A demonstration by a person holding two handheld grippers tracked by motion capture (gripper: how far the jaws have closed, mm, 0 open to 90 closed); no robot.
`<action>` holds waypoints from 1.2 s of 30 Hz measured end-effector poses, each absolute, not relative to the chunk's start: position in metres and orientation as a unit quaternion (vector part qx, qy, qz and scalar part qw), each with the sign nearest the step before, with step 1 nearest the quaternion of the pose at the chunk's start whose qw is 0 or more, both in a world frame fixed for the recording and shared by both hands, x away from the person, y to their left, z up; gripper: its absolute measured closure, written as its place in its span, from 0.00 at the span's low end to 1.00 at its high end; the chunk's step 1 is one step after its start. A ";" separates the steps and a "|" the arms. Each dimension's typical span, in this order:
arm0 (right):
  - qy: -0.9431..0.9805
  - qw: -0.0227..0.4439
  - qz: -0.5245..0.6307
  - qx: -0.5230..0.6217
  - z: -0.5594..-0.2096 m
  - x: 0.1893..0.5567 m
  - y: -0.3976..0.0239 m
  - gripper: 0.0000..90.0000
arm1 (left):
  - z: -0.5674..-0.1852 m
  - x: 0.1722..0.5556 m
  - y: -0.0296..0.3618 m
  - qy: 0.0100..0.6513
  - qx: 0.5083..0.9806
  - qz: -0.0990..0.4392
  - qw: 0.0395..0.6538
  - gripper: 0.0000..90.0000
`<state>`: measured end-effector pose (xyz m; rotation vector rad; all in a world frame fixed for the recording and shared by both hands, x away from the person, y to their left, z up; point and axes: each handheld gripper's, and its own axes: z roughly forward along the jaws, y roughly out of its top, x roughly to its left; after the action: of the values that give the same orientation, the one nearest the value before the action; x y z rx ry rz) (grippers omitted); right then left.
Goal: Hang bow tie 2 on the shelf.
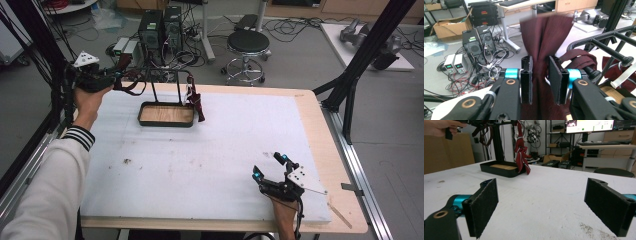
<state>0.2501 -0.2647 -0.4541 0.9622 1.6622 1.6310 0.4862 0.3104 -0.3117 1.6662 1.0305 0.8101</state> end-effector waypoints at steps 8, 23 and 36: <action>0.628 0.308 0.616 0.363 -0.454 0.250 -0.265 0.12 | -0.312 0.486 0.312 0.429 0.686 0.329 0.486 0.74; 0.629 0.308 0.616 0.361 -0.454 0.250 -0.265 0.12 | -0.312 0.475 0.323 0.412 0.680 0.322 0.514 0.36; 0.629 0.306 0.617 0.361 -0.454 0.250 -0.265 0.12 | -0.311 0.431 0.329 0.356 0.683 0.282 0.572 0.20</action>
<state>0.2504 -0.2648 -0.4541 0.9561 1.6638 1.6317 0.4309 0.3293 -0.3114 1.6031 0.8353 0.6614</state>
